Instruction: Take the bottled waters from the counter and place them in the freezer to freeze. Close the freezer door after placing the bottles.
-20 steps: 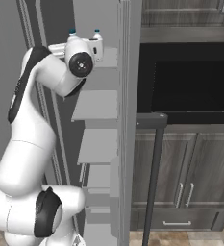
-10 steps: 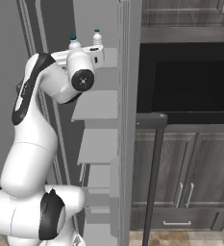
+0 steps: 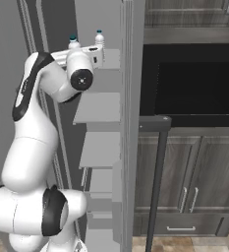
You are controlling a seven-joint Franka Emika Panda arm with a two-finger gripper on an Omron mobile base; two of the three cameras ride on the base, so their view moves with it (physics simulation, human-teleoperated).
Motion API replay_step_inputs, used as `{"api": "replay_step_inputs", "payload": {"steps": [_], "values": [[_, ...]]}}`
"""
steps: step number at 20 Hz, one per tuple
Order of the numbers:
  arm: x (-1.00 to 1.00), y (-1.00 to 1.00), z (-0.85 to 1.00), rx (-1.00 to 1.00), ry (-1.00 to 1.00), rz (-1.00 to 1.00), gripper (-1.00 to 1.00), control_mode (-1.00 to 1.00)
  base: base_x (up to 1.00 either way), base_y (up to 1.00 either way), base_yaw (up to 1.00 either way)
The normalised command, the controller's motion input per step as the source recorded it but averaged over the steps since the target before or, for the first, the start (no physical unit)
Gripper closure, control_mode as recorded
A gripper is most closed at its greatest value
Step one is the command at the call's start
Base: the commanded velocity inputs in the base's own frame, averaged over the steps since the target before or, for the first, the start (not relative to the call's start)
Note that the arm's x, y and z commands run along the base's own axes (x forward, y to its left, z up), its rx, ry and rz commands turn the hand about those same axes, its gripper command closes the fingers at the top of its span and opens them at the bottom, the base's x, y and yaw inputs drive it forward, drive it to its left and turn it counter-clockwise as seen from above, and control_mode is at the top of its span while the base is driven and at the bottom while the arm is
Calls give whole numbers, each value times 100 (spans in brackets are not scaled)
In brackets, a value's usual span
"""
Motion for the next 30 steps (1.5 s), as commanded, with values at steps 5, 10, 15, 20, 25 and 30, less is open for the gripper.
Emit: {"api": "replay_step_inputs", "payload": {"steps": [5,10,15,20,25,30], "values": [[25,2,3,0,2,0,100,-100,0,0,0],[24,0,0,0,1,0,100,-100,0,0,0],[16,0,0,0,4,0,100,-100,0,0,0],[18,0,0,0,9,0,100,-100,0,0,0],[21,-3,0,0,4,0,100,-100,0,0,0],[21,-9,0,0,1,0,100,-100,0,0,0]]}}
